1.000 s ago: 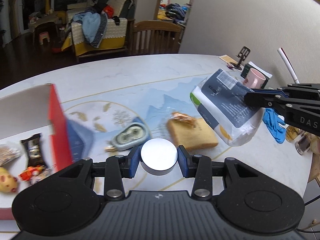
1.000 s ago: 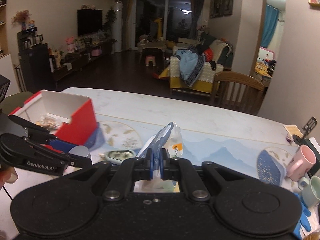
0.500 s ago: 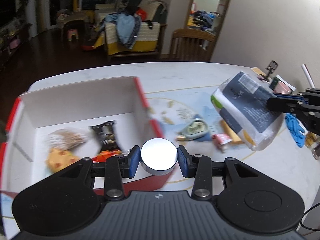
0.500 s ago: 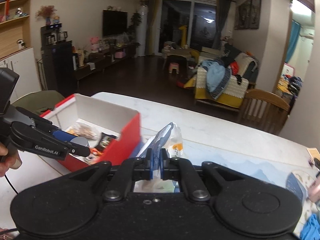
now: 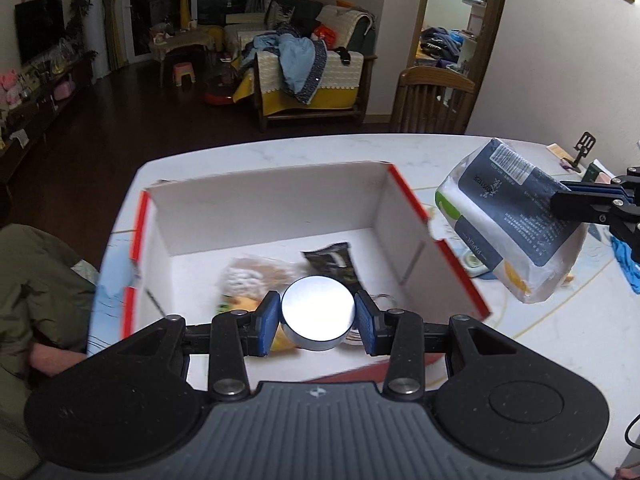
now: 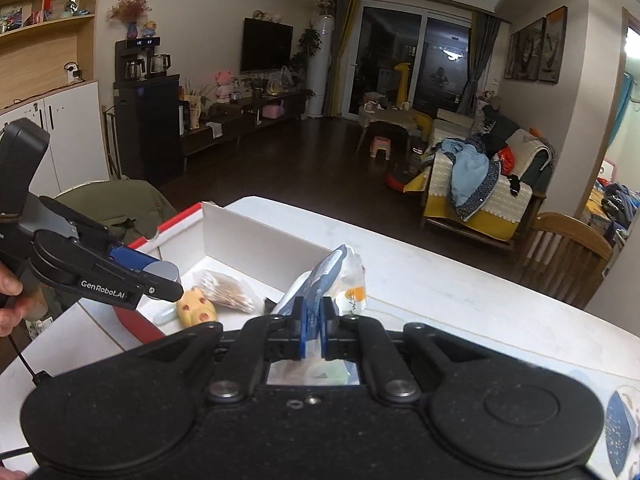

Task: Organize objects
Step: 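Carry the silver tin and wipes pack into the red box with both tools, then open both tools to release the tin and wipes pack in the box, then withdraw both tools from the box toward the bread packet and tape roller, then close the left tool on the pink tube while the right tool grasps the bread packet's snack bag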

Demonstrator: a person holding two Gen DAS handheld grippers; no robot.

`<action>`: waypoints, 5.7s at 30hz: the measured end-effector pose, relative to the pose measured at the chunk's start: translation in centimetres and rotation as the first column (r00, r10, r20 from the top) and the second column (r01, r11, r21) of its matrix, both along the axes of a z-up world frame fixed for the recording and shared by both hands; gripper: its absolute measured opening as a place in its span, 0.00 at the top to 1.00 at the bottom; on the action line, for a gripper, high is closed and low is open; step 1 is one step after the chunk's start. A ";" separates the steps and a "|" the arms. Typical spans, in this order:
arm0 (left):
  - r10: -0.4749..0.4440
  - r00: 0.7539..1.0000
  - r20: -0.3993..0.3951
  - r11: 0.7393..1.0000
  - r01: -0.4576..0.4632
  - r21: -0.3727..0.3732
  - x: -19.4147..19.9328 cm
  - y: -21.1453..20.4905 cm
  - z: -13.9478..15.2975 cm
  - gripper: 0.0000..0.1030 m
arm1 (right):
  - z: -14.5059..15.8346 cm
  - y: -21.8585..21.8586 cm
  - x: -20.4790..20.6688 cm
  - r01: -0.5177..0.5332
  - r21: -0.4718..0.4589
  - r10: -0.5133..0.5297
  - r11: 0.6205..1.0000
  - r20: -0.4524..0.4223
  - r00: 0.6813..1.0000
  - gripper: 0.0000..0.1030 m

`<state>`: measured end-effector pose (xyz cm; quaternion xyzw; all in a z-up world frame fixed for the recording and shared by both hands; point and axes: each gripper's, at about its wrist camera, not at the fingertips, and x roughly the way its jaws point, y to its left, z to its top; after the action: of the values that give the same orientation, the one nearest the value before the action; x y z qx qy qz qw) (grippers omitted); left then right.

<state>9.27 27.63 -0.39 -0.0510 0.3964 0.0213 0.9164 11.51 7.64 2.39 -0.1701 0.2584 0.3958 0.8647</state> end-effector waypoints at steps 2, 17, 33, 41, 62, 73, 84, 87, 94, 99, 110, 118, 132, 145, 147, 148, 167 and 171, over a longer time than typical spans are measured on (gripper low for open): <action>0.004 1.000 0.001 1.000 -0.004 0.015 0.1 0.9 0.0 0.62 | -0.3 1.1 0.1 -0.005 0.002 0.005 1.000 -0.004 1.000 0.94; -0.005 0.999 -0.033 0.995 0.008 0.101 2.6 4.3 -1.1 0.62 | -3.4 6.7 1.7 0.005 -0.002 -0.005 1.000 -0.057 0.998 0.94; -0.009 0.987 -0.160 0.994 0.027 0.110 4.5 4.4 -5.2 0.62 | -7.3 9.3 2.1 -0.026 -0.095 0.015 0.995 -0.120 0.993 0.93; -0.010 0.977 -0.212 0.996 0.028 0.085 4.7 4.6 -6.6 0.62 | -8.9 9.6 2.1 -0.029 -0.158 0.005 0.987 -0.146 0.989 0.88; -0.003 0.978 -0.207 0.998 0.015 0.057 4.1 4.2 -6.5 0.45 | -7.6 8.2 2.0 -0.019 -0.110 -0.001 0.994 -0.180 0.984 0.58; 0.003 0.991 -0.131 0.999 0.002 0.034 2.4 2.8 -4.0 0.41 | -5.9 6.0 1.6 -0.037 -0.058 0.027 0.998 -0.172 0.985 0.47; 0.040 0.998 -0.042 0.999 -0.040 0.013 0.5 0.9 -1.2 0.39 | -4.1 2.4 0.4 -0.098 0.006 0.098 0.995 -0.159 0.982 0.32; 0.049 0.999 -0.022 0.999 -0.048 0.007 0.0 0.2 -0.6 0.37 | -3.8 1.4 0.1 -0.110 0.026 0.113 0.994 -0.156 0.981 0.27; 0.055 0.998 0.008 0.998 -0.055 -0.006 -0.4 -2.5 0.3 0.37 | -3.6 -1.7 0.0 -0.119 0.062 0.127 0.991 -0.147 0.981 0.13; 0.045 0.999 0.028 0.999 -0.045 -0.004 -0.7 -5.0 0.5 0.36 | -3.8 -4.7 0.2 -0.086 0.083 0.097 0.993 -0.140 0.985 0.01; -0.021 0.999 0.042 0.999 0.022 -0.036 0.5 -11.0 0.0 0.20 | -4.7 -13.3 2.7 0.046 0.084 -0.032 0.995 -0.168 0.985 0.01; -0.096 0.995 0.035 0.993 0.097 -0.059 2.2 -16.2 -1.0 0.13 | -6.1 -19.1 5.0 0.157 0.038 -0.149 0.987 -0.175 0.973 0.01; -0.121 0.993 0.008 0.988 0.121 -0.100 7.1 -23.4 -4.5 0.03 | -8.2 -24.1 10.8 0.243 -0.014 -0.241 0.970 -0.187 0.952 0.01; -0.135 0.990 -0.040 0.991 0.135 -0.003 12.5 -26.7 -8.5 0.03 | -10.6 -23.0 15.4 0.243 -0.056 -0.250 0.968 -0.243 0.937 0.02; -0.133 0.990 -0.053 0.991 0.133 0.005 13.1 -26.8 -9.1 0.03 | -10.9 -22.6 15.8 0.237 -0.063 -0.246 0.969 -0.248 0.937 0.03; -0.131 0.990 -0.059 0.991 0.131 0.008 13.4 -26.8 -9.4 0.03 | -11.1 -22.4 16.0 0.234 -0.066 -0.244 0.970 -0.250 0.937 0.04; -0.077 0.992 -0.095 0.997 0.075 -0.033 15.2 -26.2 -12.2 0.03 | -13.2 -19.1 17.9 0.184 -0.121 -0.210 0.975 -0.259 0.943 0.20; -0.079 0.993 -0.088 0.996 0.075 -0.050 15.2 -26.0 -12.3 0.04 | -13.7 -18.6 18.1 0.174 -0.137 -0.205 0.975 -0.259 0.944 0.28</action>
<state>24.47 1.58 -12.69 -0.0558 0.4392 -0.0211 0.8964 29.65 -10.92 -11.31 -0.1369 0.4112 0.3153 0.8442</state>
